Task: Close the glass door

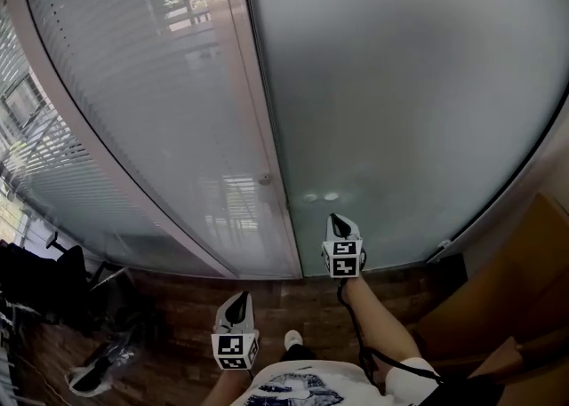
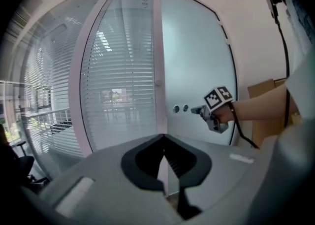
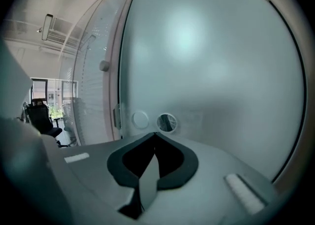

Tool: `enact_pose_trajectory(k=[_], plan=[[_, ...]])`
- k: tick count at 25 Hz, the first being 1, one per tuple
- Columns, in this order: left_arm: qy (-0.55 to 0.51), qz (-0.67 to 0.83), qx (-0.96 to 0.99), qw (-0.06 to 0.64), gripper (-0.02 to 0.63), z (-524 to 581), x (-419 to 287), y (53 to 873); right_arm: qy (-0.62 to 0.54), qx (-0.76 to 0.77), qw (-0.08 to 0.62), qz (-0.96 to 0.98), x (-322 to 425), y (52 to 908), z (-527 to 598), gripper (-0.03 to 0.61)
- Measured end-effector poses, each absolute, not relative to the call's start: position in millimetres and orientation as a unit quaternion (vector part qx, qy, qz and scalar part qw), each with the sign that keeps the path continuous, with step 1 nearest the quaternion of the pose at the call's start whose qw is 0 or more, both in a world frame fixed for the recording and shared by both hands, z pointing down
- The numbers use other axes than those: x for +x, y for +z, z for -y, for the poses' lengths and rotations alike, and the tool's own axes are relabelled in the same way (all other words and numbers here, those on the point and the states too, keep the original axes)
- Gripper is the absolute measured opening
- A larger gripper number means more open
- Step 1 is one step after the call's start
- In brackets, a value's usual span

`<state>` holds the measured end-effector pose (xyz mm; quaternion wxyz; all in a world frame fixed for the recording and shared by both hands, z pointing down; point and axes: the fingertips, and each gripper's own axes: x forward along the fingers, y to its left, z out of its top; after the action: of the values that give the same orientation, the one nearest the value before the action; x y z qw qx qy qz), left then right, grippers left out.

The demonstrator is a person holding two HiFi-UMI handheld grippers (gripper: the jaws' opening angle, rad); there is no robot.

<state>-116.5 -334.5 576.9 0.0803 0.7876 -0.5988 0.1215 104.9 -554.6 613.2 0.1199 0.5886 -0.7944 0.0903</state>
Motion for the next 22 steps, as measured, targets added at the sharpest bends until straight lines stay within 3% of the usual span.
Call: enact_pose_trajectory(k=[11, 22], plan=[[0.127, 0.587, 0.797, 0.061, 0.002, 288, -60, 565, 0.091, 0.557, 0.072, 0.822, 166, 584, 428, 0.008], [0.152, 0.594, 0.787, 0.068, 0.001, 225, -48, 569, 0.150, 0.526, 0.083, 0.833, 179, 612, 297, 0.008]])
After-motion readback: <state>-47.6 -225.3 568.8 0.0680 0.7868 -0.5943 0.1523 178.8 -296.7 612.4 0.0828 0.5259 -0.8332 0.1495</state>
